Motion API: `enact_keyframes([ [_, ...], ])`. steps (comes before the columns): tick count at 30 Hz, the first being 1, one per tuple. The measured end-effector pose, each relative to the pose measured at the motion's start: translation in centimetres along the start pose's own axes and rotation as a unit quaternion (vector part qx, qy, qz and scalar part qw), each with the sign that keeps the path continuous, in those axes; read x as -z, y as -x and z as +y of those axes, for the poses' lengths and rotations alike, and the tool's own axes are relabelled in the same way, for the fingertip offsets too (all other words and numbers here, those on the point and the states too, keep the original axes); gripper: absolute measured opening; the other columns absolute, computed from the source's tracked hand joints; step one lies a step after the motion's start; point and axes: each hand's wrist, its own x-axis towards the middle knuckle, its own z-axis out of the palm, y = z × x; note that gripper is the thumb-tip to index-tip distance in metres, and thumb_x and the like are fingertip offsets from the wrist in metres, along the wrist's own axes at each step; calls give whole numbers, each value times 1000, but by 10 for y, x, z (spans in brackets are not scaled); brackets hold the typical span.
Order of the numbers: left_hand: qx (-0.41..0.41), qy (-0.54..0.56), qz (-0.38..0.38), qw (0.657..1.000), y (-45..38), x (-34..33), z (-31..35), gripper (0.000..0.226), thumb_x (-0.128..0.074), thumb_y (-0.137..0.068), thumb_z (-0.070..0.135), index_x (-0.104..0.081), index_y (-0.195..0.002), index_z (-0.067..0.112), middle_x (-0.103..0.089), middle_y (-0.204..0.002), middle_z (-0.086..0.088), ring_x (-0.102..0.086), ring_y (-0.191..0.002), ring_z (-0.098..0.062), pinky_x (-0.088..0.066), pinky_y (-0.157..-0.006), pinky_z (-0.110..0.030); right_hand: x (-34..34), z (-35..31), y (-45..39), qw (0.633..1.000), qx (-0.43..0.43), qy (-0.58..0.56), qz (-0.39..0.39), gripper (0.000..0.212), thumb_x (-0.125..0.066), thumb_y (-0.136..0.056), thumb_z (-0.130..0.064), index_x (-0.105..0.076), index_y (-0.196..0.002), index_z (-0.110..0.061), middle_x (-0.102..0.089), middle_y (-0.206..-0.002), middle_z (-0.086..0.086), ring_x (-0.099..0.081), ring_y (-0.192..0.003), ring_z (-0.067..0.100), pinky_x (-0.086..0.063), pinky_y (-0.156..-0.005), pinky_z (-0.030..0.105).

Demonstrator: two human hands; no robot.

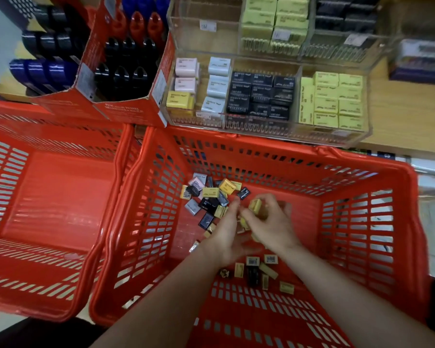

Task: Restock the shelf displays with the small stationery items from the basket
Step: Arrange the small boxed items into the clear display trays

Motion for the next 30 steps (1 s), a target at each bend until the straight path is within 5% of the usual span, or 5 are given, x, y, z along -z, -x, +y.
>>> enact_keyframes([
  [6,-72,32,-132,988,69,-27,35,61,-36,-96,58,-68,-124,14,-67,-126,-10,-65,-113,-24,-55,-88,-39,30,-56,43,993,107,-44,3,29,-59,-84,-58,-54,-109,-46,-35,-109,-5,-39,-97,-11,-32,-94,17],
  [10,-125,-30,-138,982,142,-46,56,34,-57,-90,42,-75,-96,14,-72,-95,-11,-70,-80,-27,-59,-78,-44,82,-105,82,983,152,-98,-29,14,-58,-92,-46,-62,-105,-42,-50,-109,0,-56,-109,9,-51,-97,40],
  [15,-172,-122,-135,968,233,-82,88,23,-73,-79,37,-79,-84,16,-72,-87,-9,-67,-70,-23,-57,-62,-32,157,-166,129,957,236,-150,-84,22,-63,-91,-2,-67,-108,-17,-57,-92,6,-68,-64,16,-61,-64,31],
  [26,-270,-181,-119,938,247,-127,105,34,-71,-89,15,-66,-120,29,-66,-91,-7,-57,-65,-13,-41,-45,-19,200,-187,134,943,317,-98,-1,21,-65,-92,-6,-67,-92,-27,-60,-85,-8,-70,-58,18,-52,-52,21],
  [30,-303,-209,-131,920,234,-134,124,35,-72,-83,40,-68,-115,26,-65,-87,-3,-54,-64,-13,-39,-44,-19,200,-190,115,946,305,-110,11,20,-64,-93,-8,-68,-94,-28,-60,-94,-2,-71,-62,22,-60,-62,35],
])
